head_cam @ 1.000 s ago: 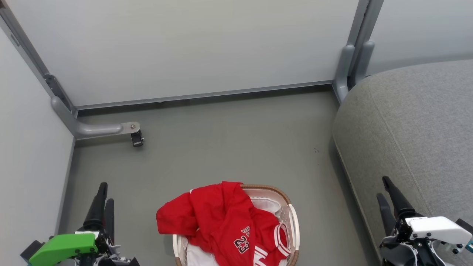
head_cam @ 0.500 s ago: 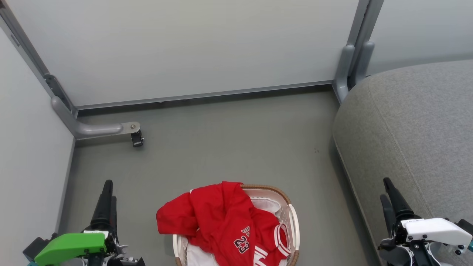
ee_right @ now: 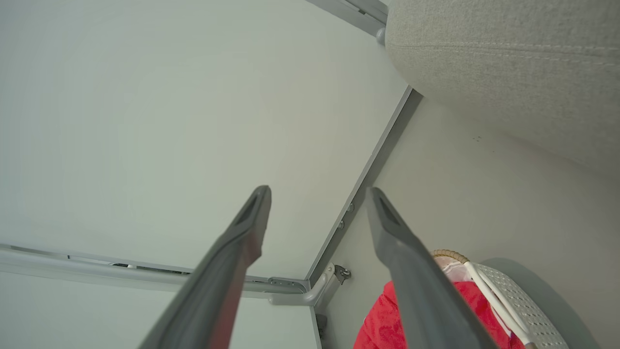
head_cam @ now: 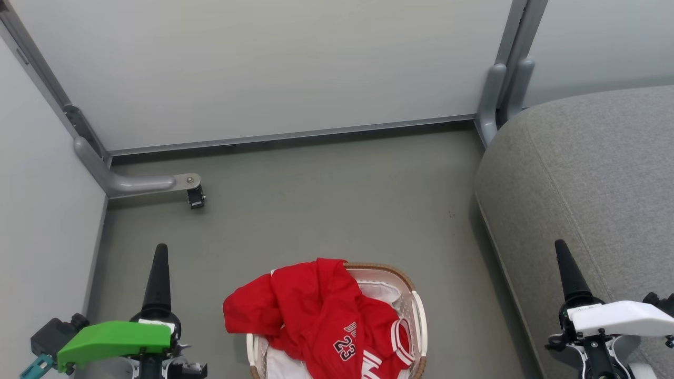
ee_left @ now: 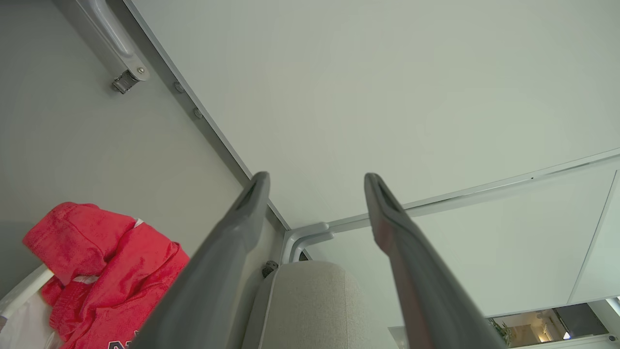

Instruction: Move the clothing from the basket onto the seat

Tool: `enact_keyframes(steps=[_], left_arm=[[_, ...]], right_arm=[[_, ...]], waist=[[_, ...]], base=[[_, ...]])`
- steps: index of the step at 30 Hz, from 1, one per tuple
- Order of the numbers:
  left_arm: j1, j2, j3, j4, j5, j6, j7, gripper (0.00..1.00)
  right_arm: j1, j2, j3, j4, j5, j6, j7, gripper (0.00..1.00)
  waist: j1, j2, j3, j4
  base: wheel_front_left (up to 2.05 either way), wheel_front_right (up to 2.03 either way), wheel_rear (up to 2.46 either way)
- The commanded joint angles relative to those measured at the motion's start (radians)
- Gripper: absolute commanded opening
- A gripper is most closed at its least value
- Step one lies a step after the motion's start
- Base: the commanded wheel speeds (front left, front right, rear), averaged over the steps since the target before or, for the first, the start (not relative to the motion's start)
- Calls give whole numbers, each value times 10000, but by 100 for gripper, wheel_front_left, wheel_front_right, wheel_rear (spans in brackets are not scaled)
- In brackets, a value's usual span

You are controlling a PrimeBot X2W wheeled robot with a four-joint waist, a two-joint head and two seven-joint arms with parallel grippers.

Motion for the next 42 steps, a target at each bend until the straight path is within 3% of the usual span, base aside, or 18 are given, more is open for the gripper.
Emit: enact_keyframes(steps=[1, 20, 42], left_arm=[[11, 47, -81, -268, 450, 73, -107, 100], [430, 67, -591, -595, 3814, 366, -750, 100], [888, 88, -1057, -312, 6125, 680, -1362, 100]], right_arm=[[28, -89, -6, -284, -464, 1, -122, 100], [235, -116, 242, -569, -3510, 2, -766, 100], [496, -143, 618, -541, -6191, 2, -1380, 100]], waist=[[0, -1, 3, 1], [0, -1, 13, 9], [0, -1, -28, 39]], base=[[0, 0, 0], [0, 0, 0], [0, 0, 0]])
